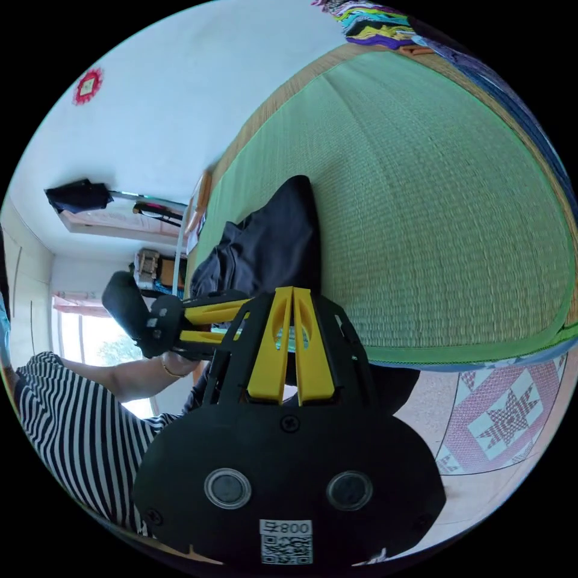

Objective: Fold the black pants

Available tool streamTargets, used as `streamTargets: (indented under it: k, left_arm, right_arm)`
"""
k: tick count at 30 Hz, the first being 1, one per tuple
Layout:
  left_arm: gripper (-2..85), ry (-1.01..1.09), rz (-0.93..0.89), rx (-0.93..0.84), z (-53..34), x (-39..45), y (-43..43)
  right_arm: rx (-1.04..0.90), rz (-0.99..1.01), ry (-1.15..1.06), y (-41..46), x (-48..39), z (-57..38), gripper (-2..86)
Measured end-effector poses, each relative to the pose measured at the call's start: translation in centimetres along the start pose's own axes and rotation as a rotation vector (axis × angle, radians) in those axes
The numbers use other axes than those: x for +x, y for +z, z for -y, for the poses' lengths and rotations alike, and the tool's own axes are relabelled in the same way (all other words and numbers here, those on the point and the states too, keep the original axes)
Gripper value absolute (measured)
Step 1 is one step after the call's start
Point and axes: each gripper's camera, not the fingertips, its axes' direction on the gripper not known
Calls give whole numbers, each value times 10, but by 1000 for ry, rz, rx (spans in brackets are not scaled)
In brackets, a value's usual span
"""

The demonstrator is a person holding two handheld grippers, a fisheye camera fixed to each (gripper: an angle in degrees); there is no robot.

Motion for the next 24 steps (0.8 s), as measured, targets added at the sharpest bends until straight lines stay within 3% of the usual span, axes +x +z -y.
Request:
streamTargets:
  k: [3,14,24]
  left_arm:
    - [45,16,125,5,0,20,3]
    - [17,-67,56,117,-31,47,-13]
    - [14,-77,36,170,-71,57,-25]
  right_arm:
    - [25,-3,-13,-16,15,8,12]
    - [-12,10,-42,-28,59,103,83]
    - [-125,73,-8,-5,72,157,58]
